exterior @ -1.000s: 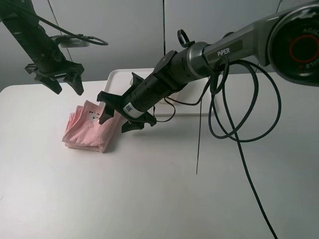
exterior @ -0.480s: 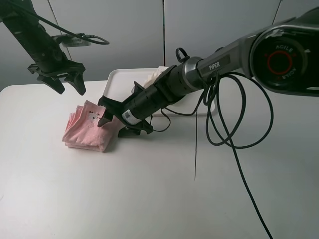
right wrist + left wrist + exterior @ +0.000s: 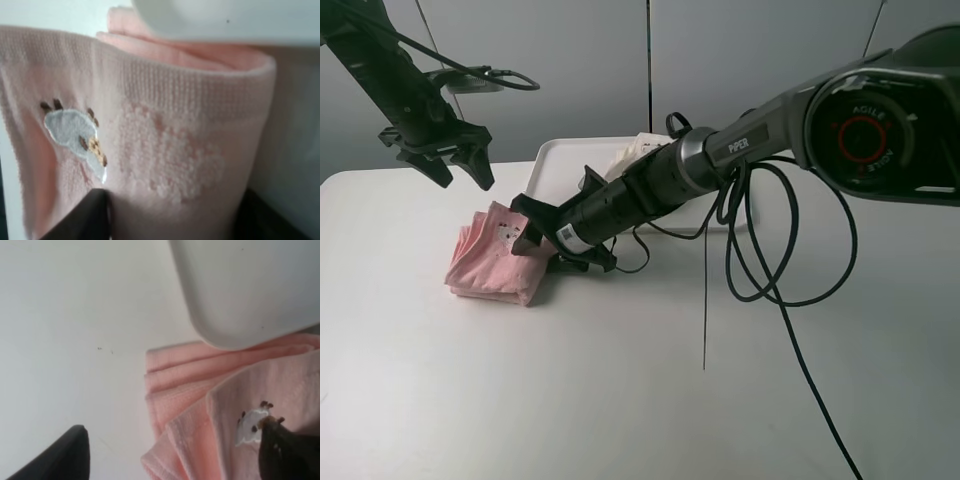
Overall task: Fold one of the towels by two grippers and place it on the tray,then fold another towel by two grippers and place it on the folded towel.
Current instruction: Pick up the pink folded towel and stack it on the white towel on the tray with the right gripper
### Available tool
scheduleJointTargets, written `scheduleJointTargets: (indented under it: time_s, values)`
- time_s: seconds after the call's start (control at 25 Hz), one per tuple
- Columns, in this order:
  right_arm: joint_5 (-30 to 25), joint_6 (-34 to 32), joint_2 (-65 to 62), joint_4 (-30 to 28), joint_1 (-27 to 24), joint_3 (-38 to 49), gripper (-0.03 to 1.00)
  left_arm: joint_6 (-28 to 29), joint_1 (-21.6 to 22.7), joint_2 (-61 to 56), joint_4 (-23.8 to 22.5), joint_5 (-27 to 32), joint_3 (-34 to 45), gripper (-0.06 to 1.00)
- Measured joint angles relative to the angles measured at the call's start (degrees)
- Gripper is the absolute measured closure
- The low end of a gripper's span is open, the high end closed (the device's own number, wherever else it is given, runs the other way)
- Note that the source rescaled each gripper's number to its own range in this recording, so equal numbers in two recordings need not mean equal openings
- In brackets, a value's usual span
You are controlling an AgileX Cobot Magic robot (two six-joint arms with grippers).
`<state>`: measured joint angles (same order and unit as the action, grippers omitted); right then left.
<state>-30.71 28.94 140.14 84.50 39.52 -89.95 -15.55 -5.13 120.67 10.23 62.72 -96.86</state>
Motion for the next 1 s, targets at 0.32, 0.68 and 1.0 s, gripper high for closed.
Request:
scheduleJointTargets:
  time_s: [0.32, 0.68, 1.0]
  values:
    - [0.46, 6.75, 0.34, 0.87, 0.62, 0.00, 0.90, -0.75, 0.00, 0.00, 0.00, -0.14, 0.00, 0.05]
    - [-2.19, 9.44, -4.13, -0.89, 0.49, 0.00, 0.90, -1.98, 0.00, -0.46, 1.39, 0.22, -0.56, 0.05]
    - [-4.51, 2.08, -7.84, -16.46, -4.31, -5.43, 0.90, -5.57, 1.02, -0.89, 9.15, 5.39, -6.85, 0.05]
